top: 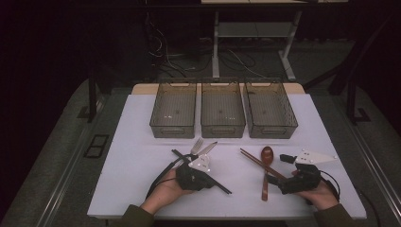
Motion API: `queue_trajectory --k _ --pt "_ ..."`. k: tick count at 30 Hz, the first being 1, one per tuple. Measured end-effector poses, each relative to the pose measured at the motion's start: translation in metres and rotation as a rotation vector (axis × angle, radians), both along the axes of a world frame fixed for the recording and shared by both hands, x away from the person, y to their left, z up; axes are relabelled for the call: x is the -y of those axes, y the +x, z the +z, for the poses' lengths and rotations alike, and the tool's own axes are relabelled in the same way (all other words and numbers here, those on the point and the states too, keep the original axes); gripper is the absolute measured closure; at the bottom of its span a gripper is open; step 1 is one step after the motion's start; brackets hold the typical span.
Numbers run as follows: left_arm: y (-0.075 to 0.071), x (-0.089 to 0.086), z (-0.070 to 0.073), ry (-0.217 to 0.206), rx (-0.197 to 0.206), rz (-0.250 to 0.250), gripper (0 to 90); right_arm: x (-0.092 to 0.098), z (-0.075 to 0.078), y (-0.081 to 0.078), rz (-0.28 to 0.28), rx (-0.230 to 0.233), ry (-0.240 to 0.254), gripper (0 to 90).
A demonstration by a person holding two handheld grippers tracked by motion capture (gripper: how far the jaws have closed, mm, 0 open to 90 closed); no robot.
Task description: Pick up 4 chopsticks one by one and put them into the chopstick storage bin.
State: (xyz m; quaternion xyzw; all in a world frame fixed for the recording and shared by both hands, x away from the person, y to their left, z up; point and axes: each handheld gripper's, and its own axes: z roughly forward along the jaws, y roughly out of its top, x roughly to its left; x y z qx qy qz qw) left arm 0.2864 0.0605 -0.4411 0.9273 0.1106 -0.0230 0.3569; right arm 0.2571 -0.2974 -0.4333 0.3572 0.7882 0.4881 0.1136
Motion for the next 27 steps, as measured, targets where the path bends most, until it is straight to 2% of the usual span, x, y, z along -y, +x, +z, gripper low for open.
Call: queue_trajectory --k 5,6,9,13,27 --pt "0.004 0.007 0.0 0.012 0.018 0.001 88.7 0.0 0.0 0.0 -0.001 0.001 0.001 0.3" --pt "0.004 0.009 0.0 0.002 0.017 0.011 88.8 0.0 0.0 0.0 -0.002 0.001 0.001 0.3" --pt "0.008 0.011 0.0 0.022 0.026 0.009 88.7 0.0 0.0 0.0 0.001 0.001 -0.001 0.3" --pt "0.012 0.015 -0.001 0.013 0.033 0.028 88.8 0.0 0.0 0.0 0.001 0.001 0.0 0.3" --pt "0.023 0.016 0.0 0.028 0.061 0.054 88.8 0.0 0.0 0.0 0.0 0.001 -0.002 0.3"
